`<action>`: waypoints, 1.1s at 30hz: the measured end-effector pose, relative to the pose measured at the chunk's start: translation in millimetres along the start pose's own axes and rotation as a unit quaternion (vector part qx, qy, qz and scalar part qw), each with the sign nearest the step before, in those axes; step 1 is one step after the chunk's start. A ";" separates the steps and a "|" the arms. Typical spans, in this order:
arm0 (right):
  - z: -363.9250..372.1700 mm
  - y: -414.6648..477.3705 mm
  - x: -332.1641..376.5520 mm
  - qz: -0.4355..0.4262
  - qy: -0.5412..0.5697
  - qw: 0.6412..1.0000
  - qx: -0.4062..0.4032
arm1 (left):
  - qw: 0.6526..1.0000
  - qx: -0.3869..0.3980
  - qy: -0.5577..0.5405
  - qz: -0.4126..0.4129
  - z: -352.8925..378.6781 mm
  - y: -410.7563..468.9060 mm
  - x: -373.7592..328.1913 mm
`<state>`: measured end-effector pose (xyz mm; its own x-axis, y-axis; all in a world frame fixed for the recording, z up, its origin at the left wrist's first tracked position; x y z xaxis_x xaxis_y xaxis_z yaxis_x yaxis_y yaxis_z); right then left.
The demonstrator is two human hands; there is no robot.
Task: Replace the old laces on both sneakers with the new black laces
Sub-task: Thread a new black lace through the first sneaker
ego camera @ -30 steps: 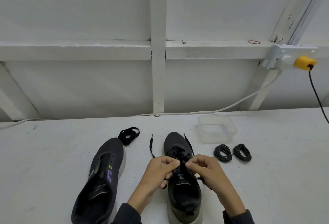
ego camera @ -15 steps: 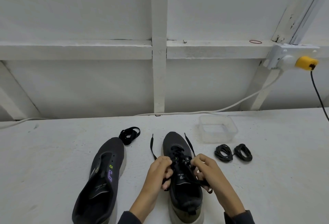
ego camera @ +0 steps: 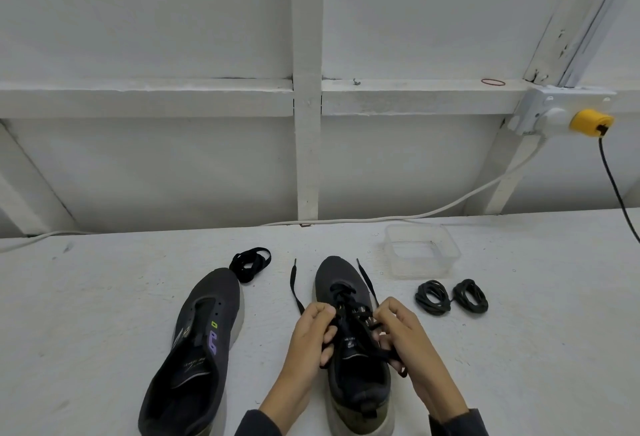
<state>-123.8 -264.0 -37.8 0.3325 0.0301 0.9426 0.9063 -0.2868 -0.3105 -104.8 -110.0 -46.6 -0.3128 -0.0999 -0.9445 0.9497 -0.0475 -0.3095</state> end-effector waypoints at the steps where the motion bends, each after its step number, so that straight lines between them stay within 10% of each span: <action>1: -1.3 0.6 -2.1 0.012 0.009 1.000 -0.006 | 1.000 -0.011 -0.017 -0.001 -0.7 -1.4 2.2; 18: 2.2 0.1 10.1 -0.049 -0.020 0.998 0.025 | 0.999 0.021 0.031 0.016 6.8 6.5 -9.8; 33: 1.6 4.6 -3.0 -0.005 0.021 1.000 0.002 | 0.966 -0.043 -0.242 -0.084 0.1 1.6 17.8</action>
<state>-120.2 -263.8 -42.3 0.3129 -0.0074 0.9498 0.9105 -0.2823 -0.3022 -108.8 -112.0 -63.9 -0.4124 -0.5526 -0.7243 0.8762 -0.0230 -0.4813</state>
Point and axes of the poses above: each hand's wrist, its own y-axis towards the middle knuckle, its own z-axis out of the palm, x = y × z, the point moved 7 cm from there along y, towards the middle knuckle, and after that the axes turned 9 degrees about -x, right-handed, at the moved point
